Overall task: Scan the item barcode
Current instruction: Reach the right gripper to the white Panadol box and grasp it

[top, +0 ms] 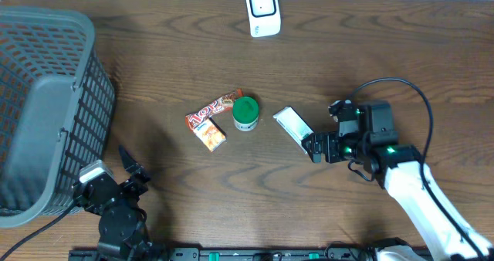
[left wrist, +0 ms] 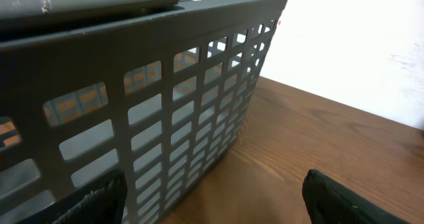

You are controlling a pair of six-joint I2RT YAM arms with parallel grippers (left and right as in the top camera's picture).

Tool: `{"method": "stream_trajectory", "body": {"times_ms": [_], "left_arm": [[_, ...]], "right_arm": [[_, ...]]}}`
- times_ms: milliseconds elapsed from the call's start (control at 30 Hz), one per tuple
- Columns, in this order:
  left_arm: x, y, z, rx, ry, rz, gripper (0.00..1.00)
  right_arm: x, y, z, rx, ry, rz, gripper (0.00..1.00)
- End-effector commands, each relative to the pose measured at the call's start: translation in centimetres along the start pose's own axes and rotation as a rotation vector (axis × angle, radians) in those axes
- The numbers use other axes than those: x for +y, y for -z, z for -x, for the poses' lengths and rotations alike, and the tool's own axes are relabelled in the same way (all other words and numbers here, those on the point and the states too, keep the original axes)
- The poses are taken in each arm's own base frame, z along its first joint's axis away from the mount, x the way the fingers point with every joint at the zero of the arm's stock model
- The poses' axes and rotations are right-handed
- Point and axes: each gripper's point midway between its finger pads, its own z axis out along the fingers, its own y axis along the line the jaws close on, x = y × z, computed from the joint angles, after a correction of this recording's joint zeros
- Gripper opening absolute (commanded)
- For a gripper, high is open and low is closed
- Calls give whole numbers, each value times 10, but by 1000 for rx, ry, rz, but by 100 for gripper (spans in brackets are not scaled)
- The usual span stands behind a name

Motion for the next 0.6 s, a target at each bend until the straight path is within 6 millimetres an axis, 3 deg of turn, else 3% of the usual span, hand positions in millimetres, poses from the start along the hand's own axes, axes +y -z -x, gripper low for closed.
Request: {"method": "stream_trajectory", "body": {"times_ms": [0, 200, 433, 567], "left_arm": [[3, 0, 1, -4, 6, 16, 85], [3, 0, 1, -4, 6, 15, 85], [3, 0, 1, -4, 6, 15, 85], [3, 0, 1, -4, 6, 16, 85]], "right_arm": [[-8, -15, -3, 35, 41, -29, 99], [-17, -29, -13, 87, 105, -101, 99], [2, -41, -16, 96, 188, -80, 99], [-5, -44, -12, 80, 229, -169, 99]]}}
